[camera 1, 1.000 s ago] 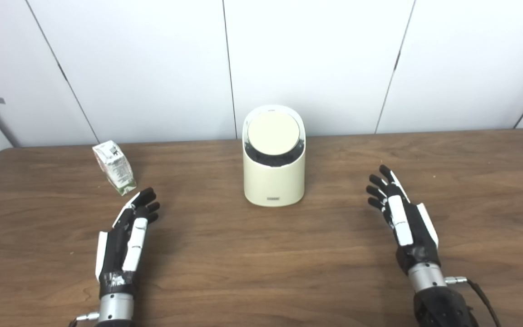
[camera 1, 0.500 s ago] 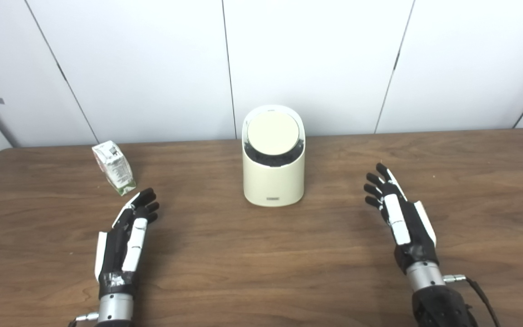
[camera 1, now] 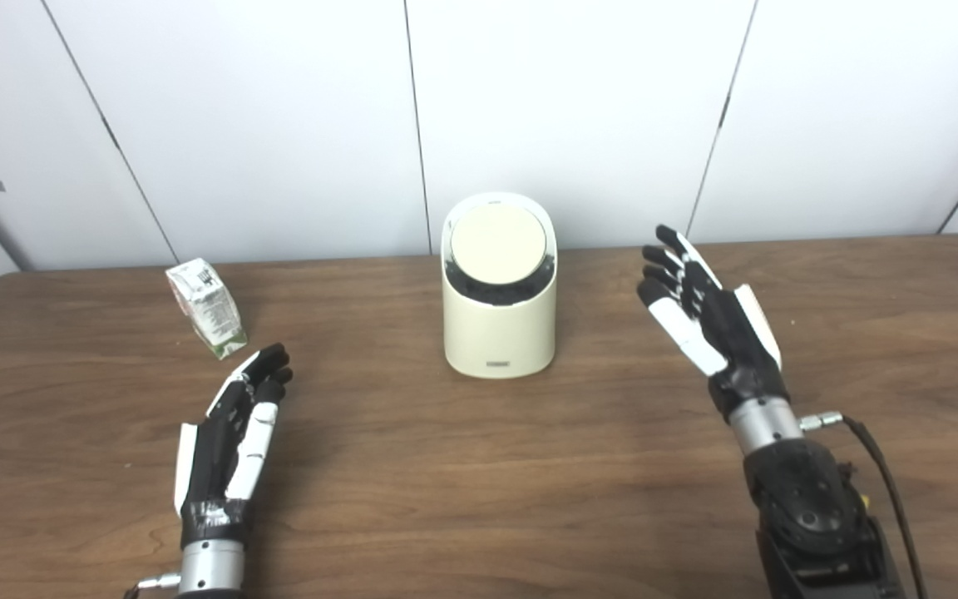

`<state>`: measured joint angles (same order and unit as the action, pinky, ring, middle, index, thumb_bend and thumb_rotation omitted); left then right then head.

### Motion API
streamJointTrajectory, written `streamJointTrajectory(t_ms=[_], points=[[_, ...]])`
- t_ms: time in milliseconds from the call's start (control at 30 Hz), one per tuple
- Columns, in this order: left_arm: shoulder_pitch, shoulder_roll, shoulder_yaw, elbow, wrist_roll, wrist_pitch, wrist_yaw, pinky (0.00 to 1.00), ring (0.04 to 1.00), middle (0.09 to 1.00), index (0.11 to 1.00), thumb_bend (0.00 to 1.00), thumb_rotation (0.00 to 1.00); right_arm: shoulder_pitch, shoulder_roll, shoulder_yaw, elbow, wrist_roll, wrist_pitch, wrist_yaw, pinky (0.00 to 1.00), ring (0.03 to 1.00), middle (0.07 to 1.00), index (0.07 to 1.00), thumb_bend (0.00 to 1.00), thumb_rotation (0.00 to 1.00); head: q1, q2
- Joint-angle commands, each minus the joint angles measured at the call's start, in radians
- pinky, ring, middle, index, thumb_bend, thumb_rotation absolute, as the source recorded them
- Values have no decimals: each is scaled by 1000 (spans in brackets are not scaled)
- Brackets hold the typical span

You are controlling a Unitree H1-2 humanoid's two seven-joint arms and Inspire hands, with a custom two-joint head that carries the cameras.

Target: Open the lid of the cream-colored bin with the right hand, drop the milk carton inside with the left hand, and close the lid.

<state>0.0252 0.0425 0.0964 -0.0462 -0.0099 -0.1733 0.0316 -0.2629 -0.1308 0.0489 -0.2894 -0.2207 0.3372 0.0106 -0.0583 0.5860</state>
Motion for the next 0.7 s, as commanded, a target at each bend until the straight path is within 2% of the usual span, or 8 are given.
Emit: streamJointTrajectory(t_ms=[0,33,100,267,467,667], points=[[53,-23,-17,28,5,-18,3,848,826,842,857,485,719,-63,-7,12,-45,-36,11,5,799,895,948,912,754,802,0,-2],[55,-24,-19,26,8,-19,3,845,825,843,859,476,718,-83,-8,22,-44,-59,17,4,795,901,962,911,757,791,2,-7],[59,-28,-21,22,11,-18,4,842,827,846,863,465,722,-123,-7,39,-35,-99,29,1,804,878,919,906,769,764,5,-13],[64,-38,-25,22,15,-26,7,838,830,843,857,444,713,-211,6,79,13,-178,48,-8,815,877,891,917,775,683,12,-24],[68,-53,-24,19,10,-27,12,819,822,836,848,417,684,-302,15,123,138,-272,29,-36,771,878,887,930,789,570,21,-23],[68,-60,-24,27,14,-31,16,832,824,834,845,427,684,-378,31,138,271,-286,-26,-62,735,889,923,948,811,439,29,-22]])
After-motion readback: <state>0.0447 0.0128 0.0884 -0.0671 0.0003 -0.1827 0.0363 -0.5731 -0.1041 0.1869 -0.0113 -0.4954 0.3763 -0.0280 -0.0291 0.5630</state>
